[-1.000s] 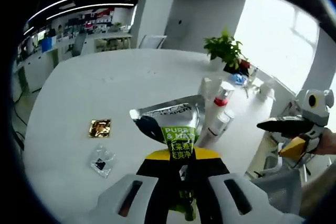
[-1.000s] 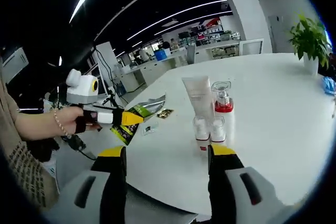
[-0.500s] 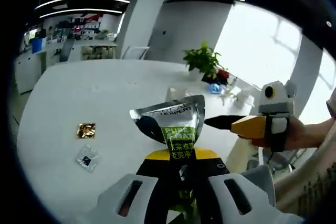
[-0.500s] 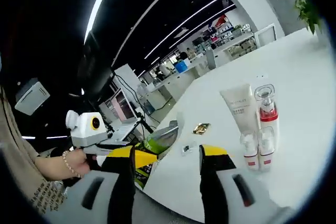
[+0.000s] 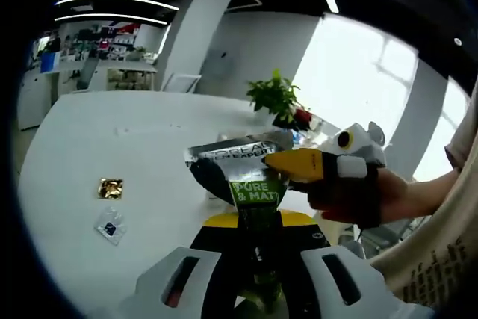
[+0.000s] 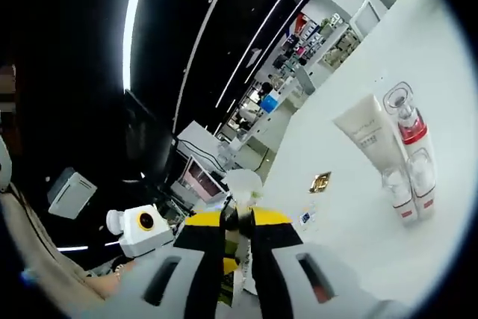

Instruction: Arrange the skincare products in the storage area until every visible bottle or jar stands upright without overlapping.

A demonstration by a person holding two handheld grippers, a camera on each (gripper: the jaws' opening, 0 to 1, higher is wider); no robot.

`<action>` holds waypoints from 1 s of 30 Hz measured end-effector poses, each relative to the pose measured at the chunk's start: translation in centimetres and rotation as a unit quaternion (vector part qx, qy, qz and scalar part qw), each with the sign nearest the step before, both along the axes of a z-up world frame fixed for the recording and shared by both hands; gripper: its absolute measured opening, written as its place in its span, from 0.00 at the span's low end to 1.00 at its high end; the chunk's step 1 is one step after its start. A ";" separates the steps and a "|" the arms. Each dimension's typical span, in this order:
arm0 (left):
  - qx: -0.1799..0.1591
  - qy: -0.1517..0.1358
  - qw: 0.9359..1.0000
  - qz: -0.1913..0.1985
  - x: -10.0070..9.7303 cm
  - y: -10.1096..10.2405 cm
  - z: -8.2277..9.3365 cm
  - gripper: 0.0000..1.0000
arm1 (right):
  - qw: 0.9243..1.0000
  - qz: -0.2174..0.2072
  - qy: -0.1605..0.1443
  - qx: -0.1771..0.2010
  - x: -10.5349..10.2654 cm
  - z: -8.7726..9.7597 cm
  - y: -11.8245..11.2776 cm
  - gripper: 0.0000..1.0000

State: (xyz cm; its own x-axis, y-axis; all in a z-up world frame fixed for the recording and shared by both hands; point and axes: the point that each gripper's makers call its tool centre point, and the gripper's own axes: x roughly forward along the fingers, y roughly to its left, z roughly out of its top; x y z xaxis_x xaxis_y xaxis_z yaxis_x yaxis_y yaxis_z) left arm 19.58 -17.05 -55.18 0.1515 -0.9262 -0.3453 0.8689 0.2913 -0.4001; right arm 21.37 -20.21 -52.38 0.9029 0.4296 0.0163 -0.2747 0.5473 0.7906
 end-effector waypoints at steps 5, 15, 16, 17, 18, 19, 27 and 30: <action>-0.002 0.004 1.000 -0.004 0.0 -0.1 -0.1 0.40 | 1.000 0.024 -0.001 0.008 -0.3 0.5 0.2 0.02; -0.017 -0.008 1.000 -0.001 1.7 0.8 1.2 0.63 | 0.998 0.043 -0.022 0.042 -0.3 2.2 -1.1 0.01; -0.018 -0.006 1.000 -0.003 2.0 1.0 1.3 0.64 | 0.997 0.055 -0.031 0.046 -0.4 2.8 -1.1 0.01; -0.020 -0.001 1.000 -0.006 2.1 1.1 1.3 0.66 | 0.996 0.060 -0.035 0.047 -0.5 3.1 -1.1 0.01; -0.031 0.006 0.999 -0.010 2.2 1.1 1.7 0.67 | 0.995 0.068 -0.042 0.053 -0.6 3.7 -1.2 0.01; -0.041 0.014 0.999 -0.016 2.2 1.0 2.0 0.68 | 0.994 0.074 -0.050 0.060 -0.7 4.2 -1.2 0.01; -0.120 0.100 0.978 -0.138 -1.8 0.3 5.1 0.47 | 0.978 0.151 -0.094 0.113 -1.9 7.7 -0.4 0.01; -0.132 0.107 0.975 -0.141 -2.0 0.4 5.5 0.25 | 0.980 0.148 -0.086 0.102 -1.6 7.4 -0.8 0.01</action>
State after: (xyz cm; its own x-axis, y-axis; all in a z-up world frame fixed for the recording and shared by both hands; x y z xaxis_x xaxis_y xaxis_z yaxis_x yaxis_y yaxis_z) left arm 17.61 -16.69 -49.69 -0.1708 -0.9817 -0.0847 0.7878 -0.0844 -0.6101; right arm 19.74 -20.97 -45.02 0.7155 0.6444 0.2700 -0.5361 0.2585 0.8036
